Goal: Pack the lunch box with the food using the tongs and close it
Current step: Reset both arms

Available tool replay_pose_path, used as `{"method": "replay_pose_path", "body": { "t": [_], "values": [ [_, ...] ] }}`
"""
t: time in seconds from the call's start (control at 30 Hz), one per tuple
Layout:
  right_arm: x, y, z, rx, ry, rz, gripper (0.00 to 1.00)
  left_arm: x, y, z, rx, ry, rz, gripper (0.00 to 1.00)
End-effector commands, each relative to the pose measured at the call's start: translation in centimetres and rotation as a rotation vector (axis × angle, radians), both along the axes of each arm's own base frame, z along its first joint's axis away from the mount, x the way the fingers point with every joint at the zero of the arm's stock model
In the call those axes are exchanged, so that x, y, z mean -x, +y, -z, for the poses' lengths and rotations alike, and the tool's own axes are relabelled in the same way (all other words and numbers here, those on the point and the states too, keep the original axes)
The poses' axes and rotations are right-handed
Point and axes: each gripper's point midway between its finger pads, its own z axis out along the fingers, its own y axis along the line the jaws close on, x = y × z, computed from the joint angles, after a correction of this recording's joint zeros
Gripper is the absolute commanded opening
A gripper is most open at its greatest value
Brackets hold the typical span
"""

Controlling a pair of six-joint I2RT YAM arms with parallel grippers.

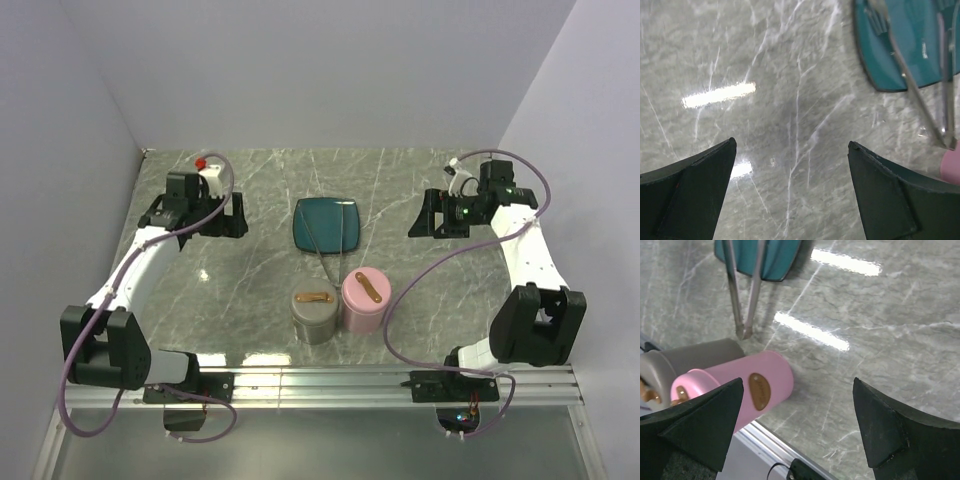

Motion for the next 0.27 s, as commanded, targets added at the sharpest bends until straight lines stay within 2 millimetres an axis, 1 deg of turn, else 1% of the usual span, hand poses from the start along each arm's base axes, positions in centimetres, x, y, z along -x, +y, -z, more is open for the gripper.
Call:
{"method": "replay_pose_path", "body": {
  "t": [0.0, 0.1, 0.23],
  "values": [
    [-1.67, -0.89, -0.43, 0.047, -0.099, 0.024, 0.97, -1.34, 0.74, -1.35, 0.008, -0.107, -0.072, 1.00],
    [-1.60, -0.79, -0.11, 0.040, -0.084, 0.020, 0.97, -1.39, 1.23, -1.61, -0.016, -0.112, -0.085, 0.99],
    [-1.67, -0.59, -0.22, 0.026, -0.083, 0.016, 0.97, -1.49, 1.30, -1.29, -0.021, -0.091, -0.083, 1.00]
  ]
}}
